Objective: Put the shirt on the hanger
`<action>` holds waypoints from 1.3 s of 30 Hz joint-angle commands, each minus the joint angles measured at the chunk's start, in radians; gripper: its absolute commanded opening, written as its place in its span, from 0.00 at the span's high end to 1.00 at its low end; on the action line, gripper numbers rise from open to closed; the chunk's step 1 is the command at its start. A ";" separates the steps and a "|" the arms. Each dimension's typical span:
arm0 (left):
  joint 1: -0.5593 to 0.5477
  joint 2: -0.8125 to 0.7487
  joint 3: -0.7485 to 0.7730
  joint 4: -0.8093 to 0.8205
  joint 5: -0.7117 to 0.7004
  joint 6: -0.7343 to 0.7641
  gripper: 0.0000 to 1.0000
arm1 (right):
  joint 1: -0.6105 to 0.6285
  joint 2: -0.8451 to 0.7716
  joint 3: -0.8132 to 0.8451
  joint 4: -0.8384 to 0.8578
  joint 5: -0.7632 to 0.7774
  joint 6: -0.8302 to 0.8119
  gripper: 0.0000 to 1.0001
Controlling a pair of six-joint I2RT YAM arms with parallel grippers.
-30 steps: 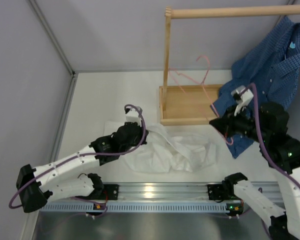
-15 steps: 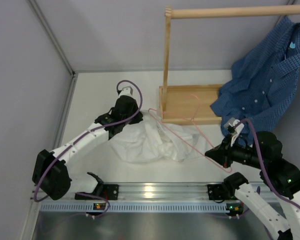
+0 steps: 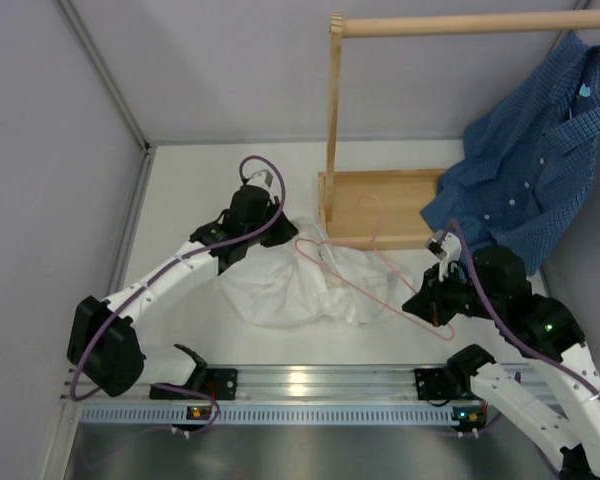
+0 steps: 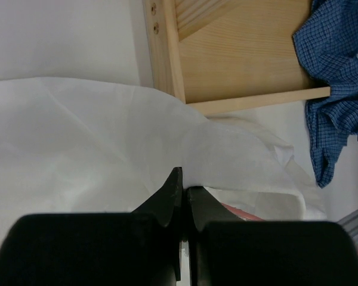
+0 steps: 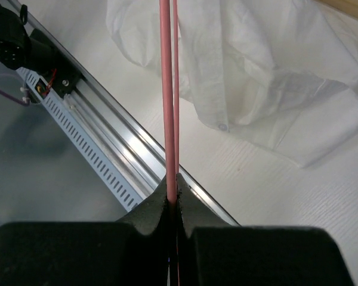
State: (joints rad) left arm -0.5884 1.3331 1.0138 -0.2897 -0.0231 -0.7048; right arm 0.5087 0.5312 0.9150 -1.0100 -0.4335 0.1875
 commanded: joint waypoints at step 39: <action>-0.138 -0.057 0.095 0.089 0.227 -0.050 1.00 | 0.040 0.078 0.022 0.263 0.058 0.121 1.00</action>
State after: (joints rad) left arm -0.6914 1.3010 1.1084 -0.3000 0.0692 -0.7139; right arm 0.5411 0.5694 0.9463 -0.9478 -0.3210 0.2611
